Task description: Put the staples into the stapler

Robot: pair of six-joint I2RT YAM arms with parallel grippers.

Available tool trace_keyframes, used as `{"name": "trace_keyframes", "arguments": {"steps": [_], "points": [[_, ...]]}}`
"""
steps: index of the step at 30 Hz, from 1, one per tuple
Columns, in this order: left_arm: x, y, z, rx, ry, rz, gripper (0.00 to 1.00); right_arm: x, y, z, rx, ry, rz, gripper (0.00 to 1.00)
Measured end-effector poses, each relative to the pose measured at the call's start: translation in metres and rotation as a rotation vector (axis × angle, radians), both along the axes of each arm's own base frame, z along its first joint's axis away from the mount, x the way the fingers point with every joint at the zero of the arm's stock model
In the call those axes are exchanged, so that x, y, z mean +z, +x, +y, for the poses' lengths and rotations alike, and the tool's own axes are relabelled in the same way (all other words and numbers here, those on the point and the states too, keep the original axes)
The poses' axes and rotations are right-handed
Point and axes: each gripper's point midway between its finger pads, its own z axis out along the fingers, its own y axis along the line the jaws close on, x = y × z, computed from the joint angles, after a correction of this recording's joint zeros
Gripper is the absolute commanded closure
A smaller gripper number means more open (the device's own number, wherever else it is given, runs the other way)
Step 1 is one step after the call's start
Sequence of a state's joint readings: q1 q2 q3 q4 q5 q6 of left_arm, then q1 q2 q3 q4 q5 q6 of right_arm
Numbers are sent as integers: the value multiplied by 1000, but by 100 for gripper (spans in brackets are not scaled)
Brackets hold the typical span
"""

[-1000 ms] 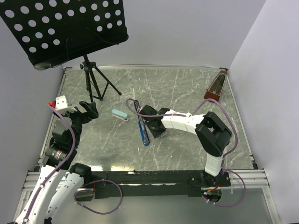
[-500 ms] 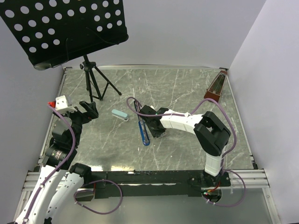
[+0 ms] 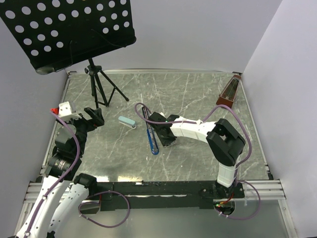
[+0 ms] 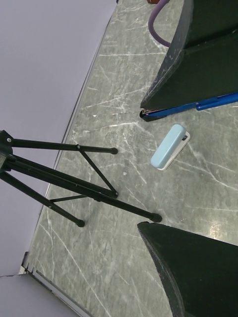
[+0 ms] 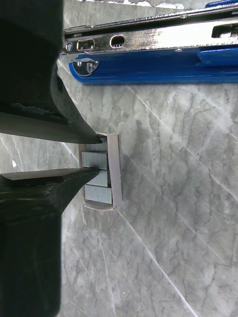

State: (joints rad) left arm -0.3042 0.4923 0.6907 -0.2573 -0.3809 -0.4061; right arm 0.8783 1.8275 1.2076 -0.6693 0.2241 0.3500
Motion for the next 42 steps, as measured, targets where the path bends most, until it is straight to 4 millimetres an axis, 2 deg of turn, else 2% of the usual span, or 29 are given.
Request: {"name": "trace_keyframes", "arguments": {"steps": [14,32,42], "points": [[0,0,0,0,0,0,1,9,-1,0,4,13,-12,66],[0,0,0,0,0,0,1,-1,-2,-1,4,-4,6,67],[0,0,0,0,0,0,0,-3,-1,2,14,10,4,76]]}}
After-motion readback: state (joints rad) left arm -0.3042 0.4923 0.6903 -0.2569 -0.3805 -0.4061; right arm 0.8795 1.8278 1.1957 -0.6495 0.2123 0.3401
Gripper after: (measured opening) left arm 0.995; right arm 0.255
